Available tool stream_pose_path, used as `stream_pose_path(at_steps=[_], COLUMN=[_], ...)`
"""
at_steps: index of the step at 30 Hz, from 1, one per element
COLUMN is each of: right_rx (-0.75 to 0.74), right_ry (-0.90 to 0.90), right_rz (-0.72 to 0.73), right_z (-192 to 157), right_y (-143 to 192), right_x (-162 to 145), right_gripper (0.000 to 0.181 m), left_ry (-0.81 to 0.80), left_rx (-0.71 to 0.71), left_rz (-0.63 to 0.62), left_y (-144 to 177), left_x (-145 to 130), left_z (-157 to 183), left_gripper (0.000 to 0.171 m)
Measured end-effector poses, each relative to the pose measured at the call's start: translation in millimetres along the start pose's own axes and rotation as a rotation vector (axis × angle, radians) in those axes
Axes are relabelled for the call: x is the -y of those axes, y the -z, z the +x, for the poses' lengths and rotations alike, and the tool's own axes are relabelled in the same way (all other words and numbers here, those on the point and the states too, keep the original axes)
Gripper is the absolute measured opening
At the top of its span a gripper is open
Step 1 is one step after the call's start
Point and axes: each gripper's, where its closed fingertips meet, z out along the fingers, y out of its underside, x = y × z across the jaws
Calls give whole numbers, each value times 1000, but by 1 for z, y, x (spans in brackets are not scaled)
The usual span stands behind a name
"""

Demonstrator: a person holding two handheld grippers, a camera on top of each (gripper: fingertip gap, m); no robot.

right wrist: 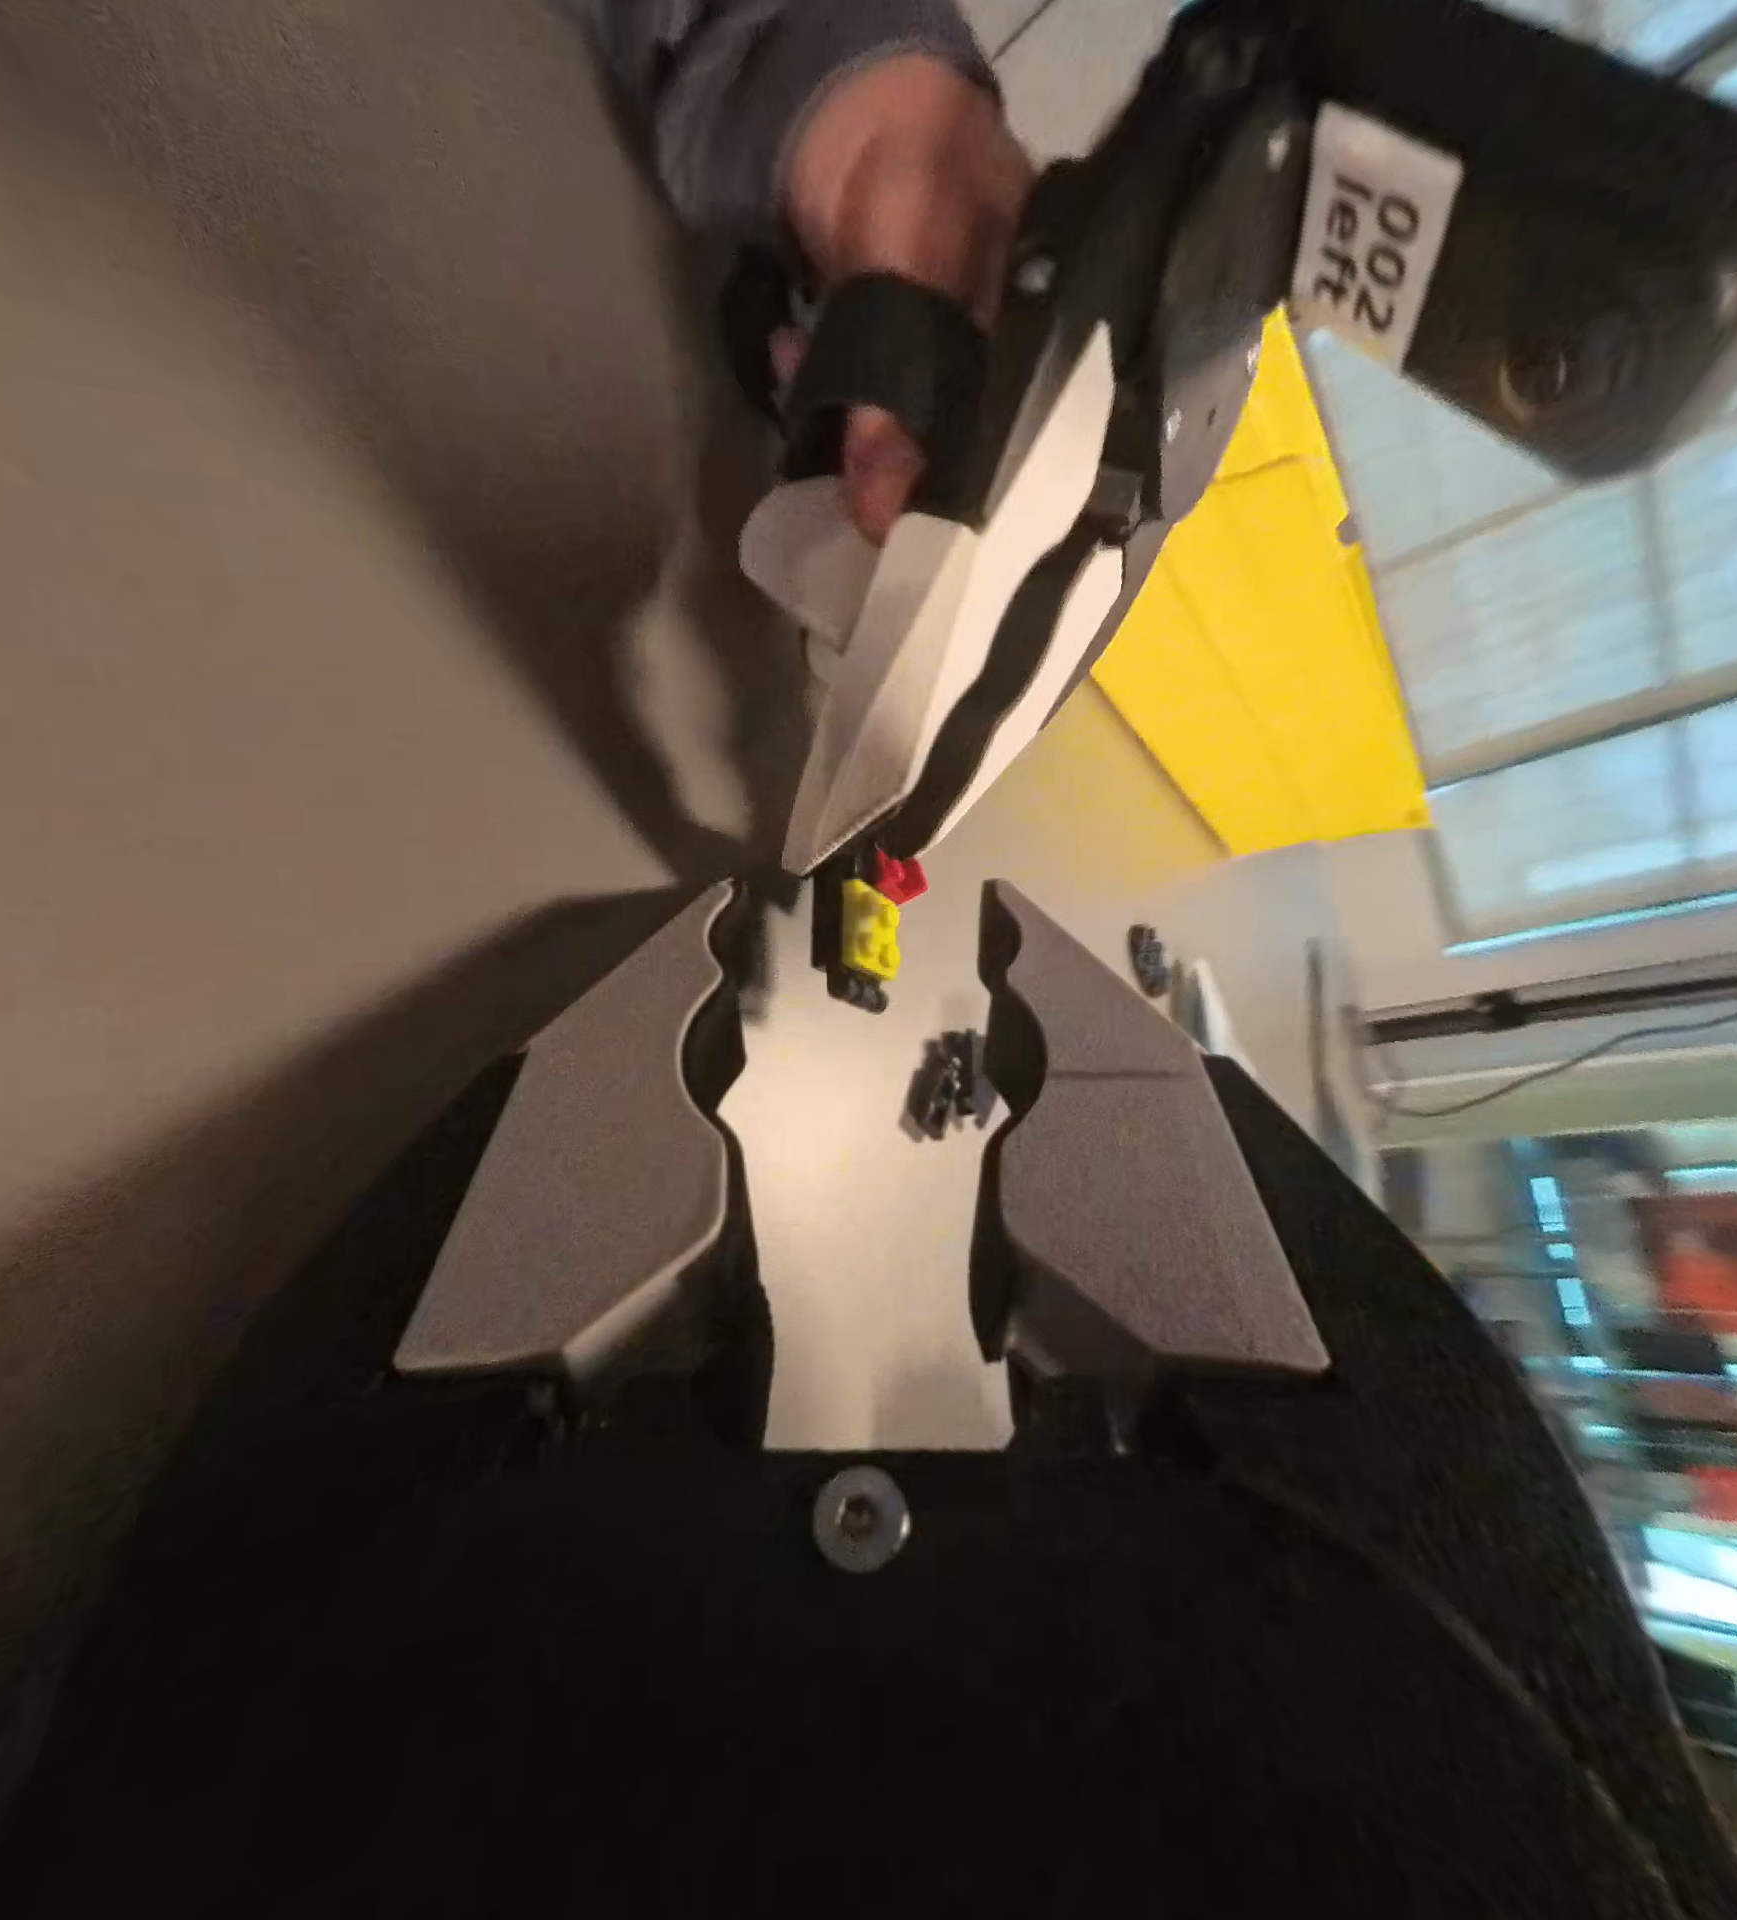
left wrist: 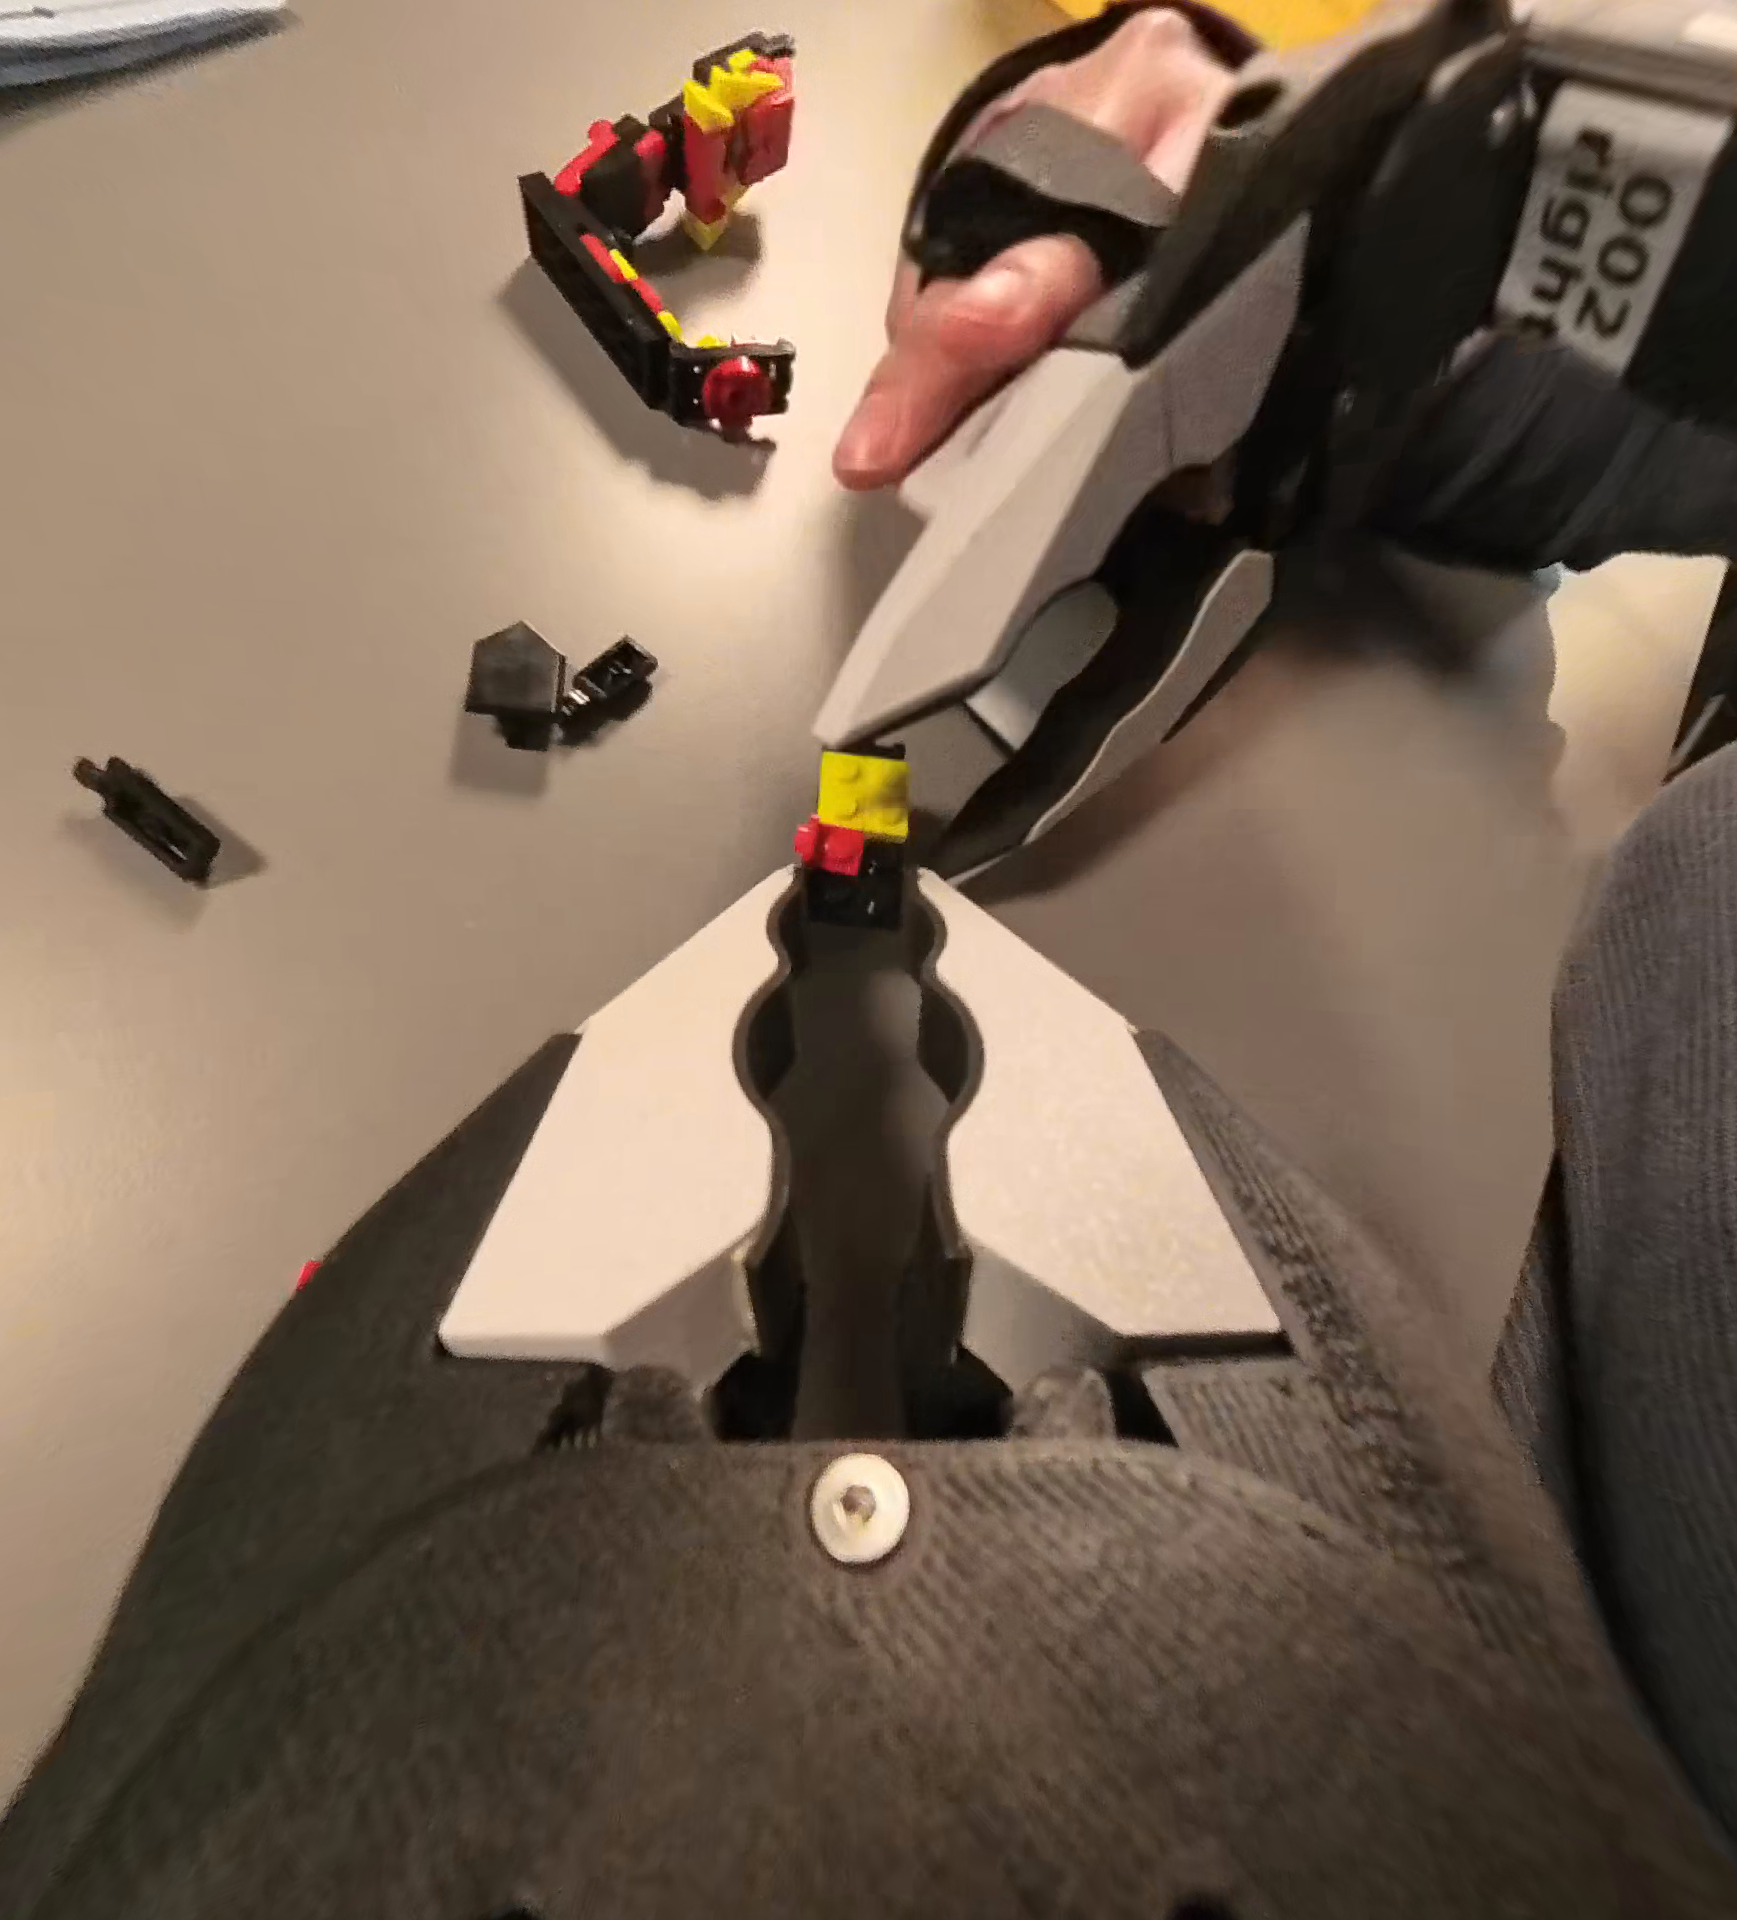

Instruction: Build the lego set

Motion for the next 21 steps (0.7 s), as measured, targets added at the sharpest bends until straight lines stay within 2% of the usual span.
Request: stream_pose_path(at_steps=[3, 11, 21], right_rx=[-40, -60, -79], right_ry=[113, 242, 300], right_rz=[-16, -55, -90], right_z=[0, -4, -5], right_y=[-1, -6, -11], right_x=[2, 1, -1], right_gripper=[38, 25, 17], left_ry=[3, 3, -9], left_rx=[-14, -31, -25], left_rz=[-15, -20, -21], left_y=[-1, -1, -1], left_x=[-2, -2, -2], left_z=[1, 2, 2], left_gripper=[16, 16, 16])
